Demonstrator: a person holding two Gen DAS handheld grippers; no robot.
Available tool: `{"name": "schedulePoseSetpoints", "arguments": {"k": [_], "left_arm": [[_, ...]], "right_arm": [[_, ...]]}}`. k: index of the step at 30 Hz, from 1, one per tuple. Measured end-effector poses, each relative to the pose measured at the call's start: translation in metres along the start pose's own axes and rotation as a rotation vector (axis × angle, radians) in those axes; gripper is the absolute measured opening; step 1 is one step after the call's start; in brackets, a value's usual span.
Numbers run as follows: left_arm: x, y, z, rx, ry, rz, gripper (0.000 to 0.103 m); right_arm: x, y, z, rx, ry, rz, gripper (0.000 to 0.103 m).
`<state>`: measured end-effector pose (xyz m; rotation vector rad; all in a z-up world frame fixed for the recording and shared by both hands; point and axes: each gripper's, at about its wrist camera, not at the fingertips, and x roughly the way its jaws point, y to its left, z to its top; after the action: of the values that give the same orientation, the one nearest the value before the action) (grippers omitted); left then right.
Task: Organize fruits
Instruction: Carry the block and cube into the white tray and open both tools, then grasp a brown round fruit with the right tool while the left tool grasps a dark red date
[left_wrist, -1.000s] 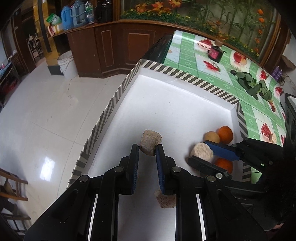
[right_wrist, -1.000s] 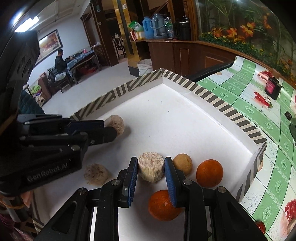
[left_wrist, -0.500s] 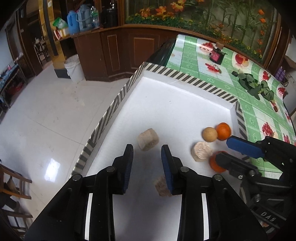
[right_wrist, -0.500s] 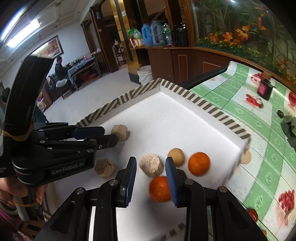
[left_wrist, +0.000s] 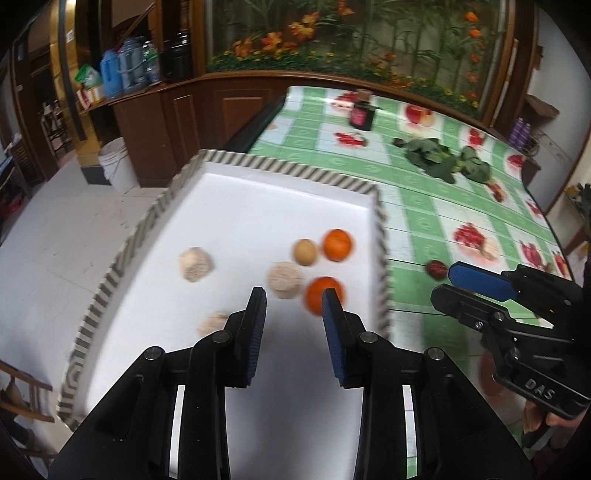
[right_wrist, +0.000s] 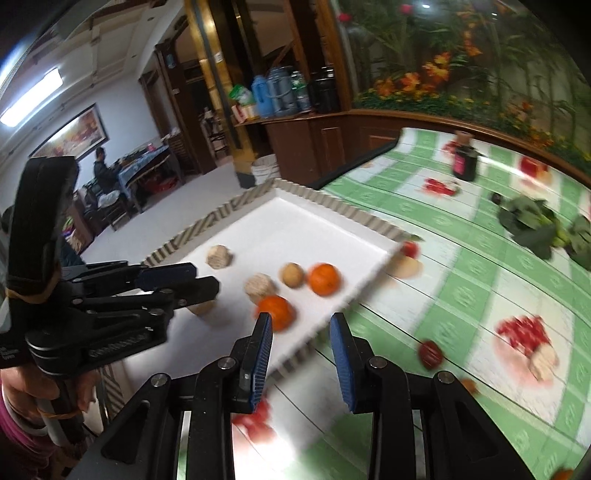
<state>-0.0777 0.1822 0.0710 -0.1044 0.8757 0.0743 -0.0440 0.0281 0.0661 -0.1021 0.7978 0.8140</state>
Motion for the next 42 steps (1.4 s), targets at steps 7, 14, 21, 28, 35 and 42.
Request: {"name": "schedulePoseSetpoints", "arguments": {"k": [7, 14, 21, 28, 35, 42], "left_arm": [[-0.002, -0.042, -0.006, 0.051, 0.022, -0.087, 0.031], [0.002, -0.083, -0.01, 0.111, 0.053, -0.153, 0.031], [0.006, -0.102, -0.011, 0.144, 0.072, -0.183, 0.031], [0.015, -0.106, -0.008, 0.157, 0.086, -0.206, 0.031], [0.031, -0.113, -0.004, 0.167, 0.132, -0.234, 0.031], [0.037, -0.129, 0.007, 0.204, 0.124, -0.224, 0.031]], "right_arm": [[-0.033, -0.047, -0.036, 0.078, 0.002, -0.097, 0.033], [-0.049, -0.079, -0.061, 0.138, 0.018, -0.152, 0.035], [-0.031, -0.083, -0.054, 0.109, 0.061, -0.151, 0.035], [0.002, -0.094, -0.041, 0.11, 0.12, -0.147, 0.036], [-0.001, -0.098, -0.045, 0.118, 0.104, -0.118, 0.026], [-0.046, -0.099, -0.046, 0.08, 0.089, -0.123, 0.026]]}}
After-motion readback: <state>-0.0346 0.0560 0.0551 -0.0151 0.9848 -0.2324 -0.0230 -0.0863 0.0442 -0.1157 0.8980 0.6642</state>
